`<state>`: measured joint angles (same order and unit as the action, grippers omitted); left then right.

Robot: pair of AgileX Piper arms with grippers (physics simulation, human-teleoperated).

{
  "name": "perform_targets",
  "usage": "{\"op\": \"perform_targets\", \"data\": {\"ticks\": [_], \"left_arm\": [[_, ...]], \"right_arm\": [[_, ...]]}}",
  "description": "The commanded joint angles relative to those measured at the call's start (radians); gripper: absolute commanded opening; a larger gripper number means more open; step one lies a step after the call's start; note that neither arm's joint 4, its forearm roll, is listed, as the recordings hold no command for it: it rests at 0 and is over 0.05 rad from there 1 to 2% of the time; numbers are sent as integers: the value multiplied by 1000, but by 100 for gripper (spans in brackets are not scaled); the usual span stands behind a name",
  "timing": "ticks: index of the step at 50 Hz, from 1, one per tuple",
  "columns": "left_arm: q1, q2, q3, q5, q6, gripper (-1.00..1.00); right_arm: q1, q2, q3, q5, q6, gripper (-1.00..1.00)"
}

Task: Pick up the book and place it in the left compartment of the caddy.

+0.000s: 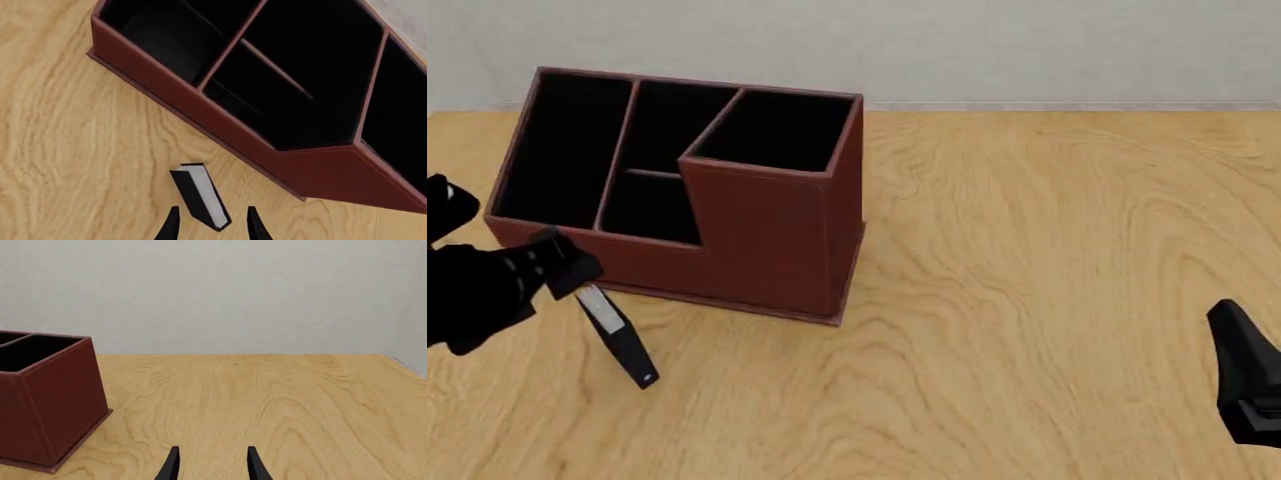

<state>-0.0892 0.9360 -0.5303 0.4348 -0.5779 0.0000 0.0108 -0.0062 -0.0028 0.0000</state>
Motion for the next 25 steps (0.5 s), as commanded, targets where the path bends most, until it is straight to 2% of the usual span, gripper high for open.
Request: {"op": "perform_targets", "data": {"ticks": [1, 25], "left_arm": [[13, 24, 25, -38, 3, 100], [2, 90, 39, -98, -10, 100]], "right_arm": [[0, -2, 2, 0, 0, 100], [0, -2, 2, 0, 0, 100]]}}
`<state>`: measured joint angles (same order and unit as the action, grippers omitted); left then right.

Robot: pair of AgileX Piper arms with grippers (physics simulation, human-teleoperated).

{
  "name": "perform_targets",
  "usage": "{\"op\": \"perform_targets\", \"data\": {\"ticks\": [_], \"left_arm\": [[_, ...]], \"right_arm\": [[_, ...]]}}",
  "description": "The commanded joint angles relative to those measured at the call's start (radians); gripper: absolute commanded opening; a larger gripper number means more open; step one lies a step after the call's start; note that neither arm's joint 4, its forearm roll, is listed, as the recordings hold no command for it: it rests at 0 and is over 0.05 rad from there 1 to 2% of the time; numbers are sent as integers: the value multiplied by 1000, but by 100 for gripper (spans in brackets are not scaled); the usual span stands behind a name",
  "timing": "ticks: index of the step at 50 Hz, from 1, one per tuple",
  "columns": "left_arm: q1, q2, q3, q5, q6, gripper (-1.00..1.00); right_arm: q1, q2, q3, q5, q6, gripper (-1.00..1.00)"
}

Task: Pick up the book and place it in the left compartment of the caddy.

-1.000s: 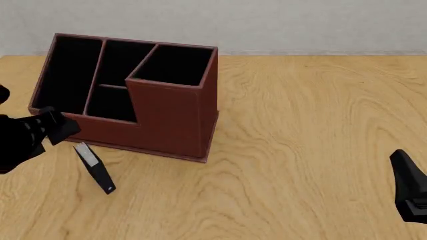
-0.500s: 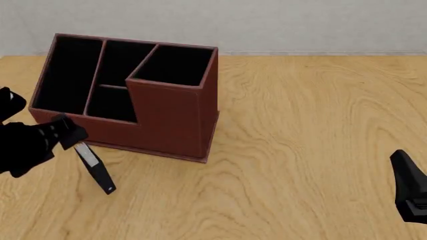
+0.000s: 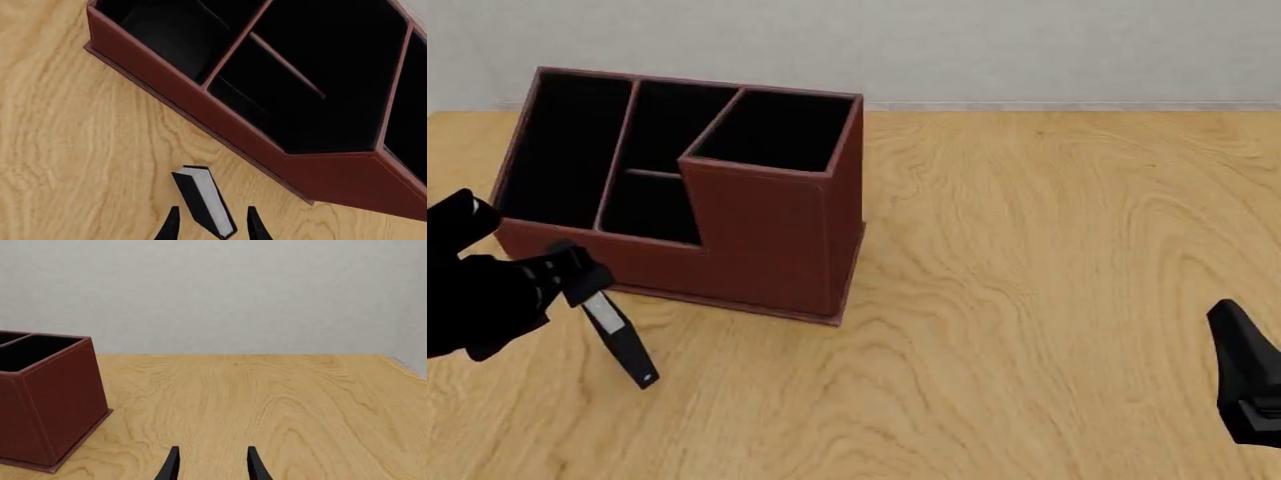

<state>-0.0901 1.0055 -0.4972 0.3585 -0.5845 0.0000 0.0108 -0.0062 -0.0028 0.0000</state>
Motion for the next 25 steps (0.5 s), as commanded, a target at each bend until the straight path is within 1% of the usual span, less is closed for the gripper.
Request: {"op": "perform_targets", "data": {"ticks": [1, 25], "left_arm": [[2, 22, 6, -22, -5, 100], [1, 83, 10, -71, -2, 100]], "right_arm": [[0, -2, 2, 0, 0, 100], [0, -2, 2, 0, 0, 100]]}}
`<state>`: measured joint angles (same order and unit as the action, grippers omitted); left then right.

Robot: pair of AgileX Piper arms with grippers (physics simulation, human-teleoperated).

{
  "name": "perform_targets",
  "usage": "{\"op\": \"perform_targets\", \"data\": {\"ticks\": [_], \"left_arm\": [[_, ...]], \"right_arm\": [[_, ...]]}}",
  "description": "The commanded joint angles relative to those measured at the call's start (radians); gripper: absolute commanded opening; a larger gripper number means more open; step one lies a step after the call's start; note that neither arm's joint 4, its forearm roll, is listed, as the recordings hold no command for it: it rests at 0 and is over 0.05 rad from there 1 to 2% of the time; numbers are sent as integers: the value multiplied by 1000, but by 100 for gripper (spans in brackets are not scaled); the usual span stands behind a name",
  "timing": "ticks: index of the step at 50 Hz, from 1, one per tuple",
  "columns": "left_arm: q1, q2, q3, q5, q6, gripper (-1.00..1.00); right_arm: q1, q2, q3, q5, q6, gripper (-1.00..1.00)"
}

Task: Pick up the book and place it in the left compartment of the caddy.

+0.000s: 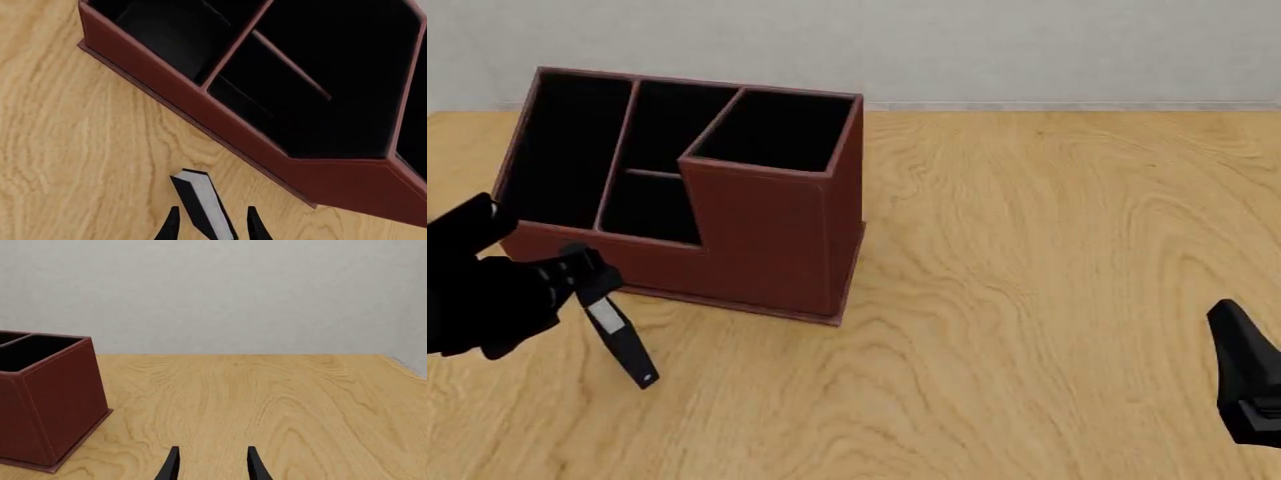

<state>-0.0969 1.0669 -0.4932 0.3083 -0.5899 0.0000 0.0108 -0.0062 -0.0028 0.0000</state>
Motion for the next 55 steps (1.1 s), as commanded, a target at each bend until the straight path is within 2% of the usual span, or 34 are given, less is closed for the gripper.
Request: {"op": "perform_targets", "data": {"ticks": [1, 55], "left_arm": [[10, 25, 6, -23, 7, 100], [8, 178, 56, -179, -3, 100]], "right_arm": [[0, -2, 2, 0, 0, 100], [0, -2, 2, 0, 0, 100]]}}
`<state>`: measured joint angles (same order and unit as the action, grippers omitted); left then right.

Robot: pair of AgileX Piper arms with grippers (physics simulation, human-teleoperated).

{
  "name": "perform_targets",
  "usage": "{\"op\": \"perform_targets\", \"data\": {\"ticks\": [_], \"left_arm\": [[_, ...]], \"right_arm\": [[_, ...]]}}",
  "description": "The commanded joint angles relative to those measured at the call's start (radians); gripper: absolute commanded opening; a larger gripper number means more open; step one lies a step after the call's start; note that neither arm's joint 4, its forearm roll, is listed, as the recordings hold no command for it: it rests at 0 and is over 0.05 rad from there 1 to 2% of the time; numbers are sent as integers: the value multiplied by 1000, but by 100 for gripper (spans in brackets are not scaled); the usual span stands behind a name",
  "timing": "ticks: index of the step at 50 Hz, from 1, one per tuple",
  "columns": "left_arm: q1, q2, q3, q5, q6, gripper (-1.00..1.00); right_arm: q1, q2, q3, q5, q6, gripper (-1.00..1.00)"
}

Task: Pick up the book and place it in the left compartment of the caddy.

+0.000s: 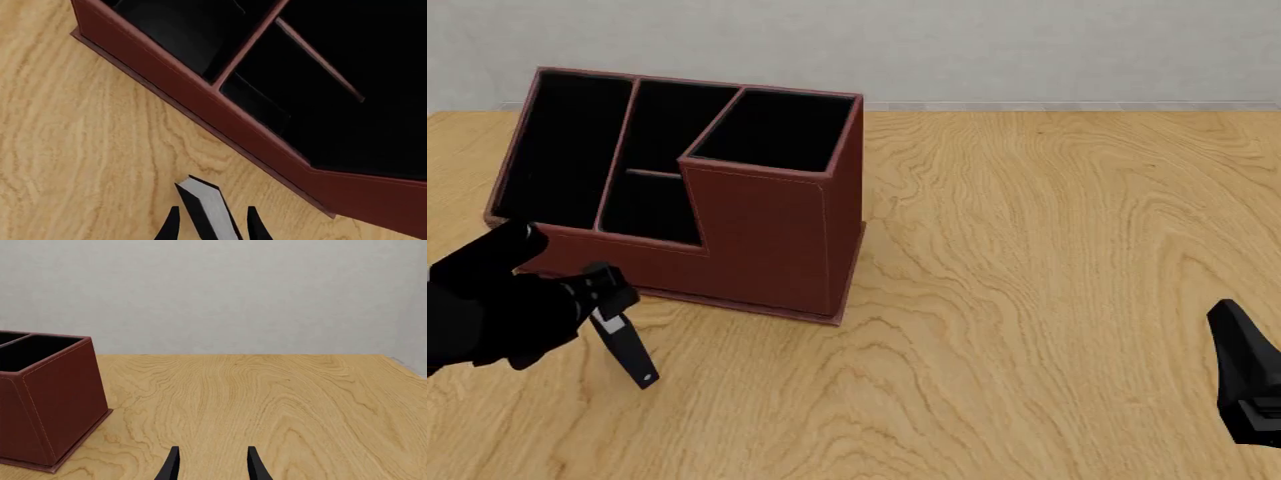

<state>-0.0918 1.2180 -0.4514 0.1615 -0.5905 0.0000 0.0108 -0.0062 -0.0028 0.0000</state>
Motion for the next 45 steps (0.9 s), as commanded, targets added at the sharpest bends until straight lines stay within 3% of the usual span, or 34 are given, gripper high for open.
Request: {"op": "perform_targets", "data": {"ticks": [1, 13, 14, 32, 39, 45], "left_arm": [[2, 33, 18, -42, -4, 100], [-5, 67, 23, -69, -8, 100], [-7, 72, 28, -77, -14, -100], [-8, 16, 68, -54, -32, -100], [-1, -73, 67, 23, -29, -100], [2, -213, 59, 152, -21, -100]], "right_arm": [[0, -2, 2, 0, 0, 100], [0, -2, 2, 0, 0, 100], [0, -1, 2, 0, -1, 100], [0, -2, 2, 0, 0, 100], [0, -2, 2, 0, 0, 100], [0, -2, 2, 0, 0, 100]]}}
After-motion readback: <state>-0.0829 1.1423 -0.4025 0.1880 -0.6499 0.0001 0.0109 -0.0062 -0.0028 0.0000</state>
